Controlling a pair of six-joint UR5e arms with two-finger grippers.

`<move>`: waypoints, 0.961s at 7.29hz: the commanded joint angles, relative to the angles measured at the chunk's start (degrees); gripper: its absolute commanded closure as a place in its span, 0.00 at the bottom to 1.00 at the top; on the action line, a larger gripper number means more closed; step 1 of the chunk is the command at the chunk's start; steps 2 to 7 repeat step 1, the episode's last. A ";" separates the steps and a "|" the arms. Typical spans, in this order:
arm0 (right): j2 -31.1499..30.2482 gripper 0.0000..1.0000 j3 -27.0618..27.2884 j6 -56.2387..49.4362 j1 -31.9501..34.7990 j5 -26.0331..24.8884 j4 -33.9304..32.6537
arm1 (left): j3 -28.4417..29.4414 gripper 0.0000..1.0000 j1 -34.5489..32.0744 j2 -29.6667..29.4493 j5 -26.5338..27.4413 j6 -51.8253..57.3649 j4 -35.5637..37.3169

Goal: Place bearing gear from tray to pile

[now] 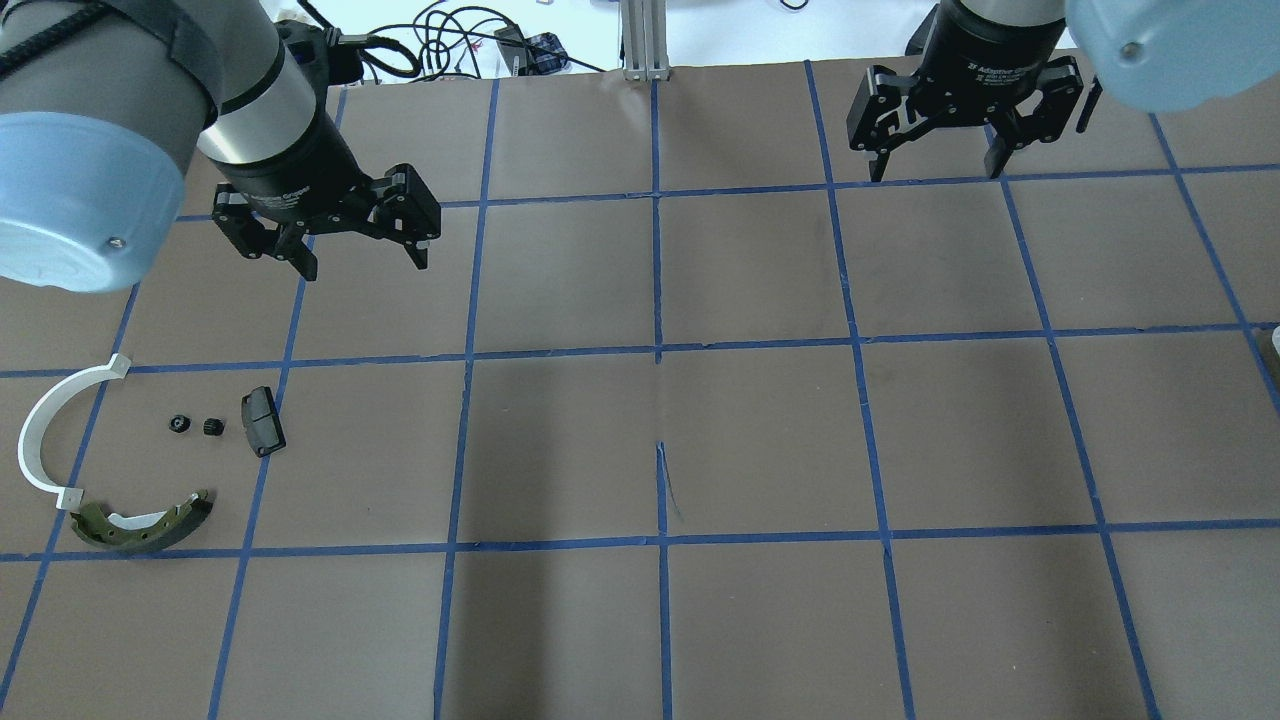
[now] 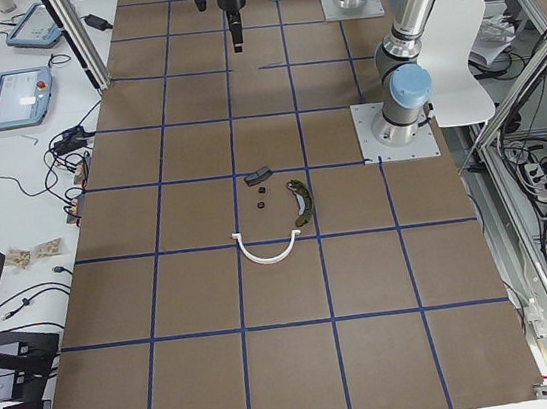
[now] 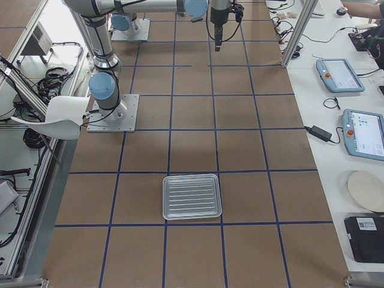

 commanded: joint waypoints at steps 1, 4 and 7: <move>0.00 0.00 -0.01 -0.01 0.00 -0.11 0.08 | 0.20 0.00 0.40 0.64 -0.17 1.04 -0.71; 0.00 0.00 -0.01 -0.01 0.00 -0.11 0.08 | 0.20 0.00 0.40 0.64 -0.17 1.04 -0.71; 0.00 0.00 -0.01 -0.01 0.00 -0.11 0.08 | 0.20 0.00 0.40 0.64 -0.17 1.04 -0.71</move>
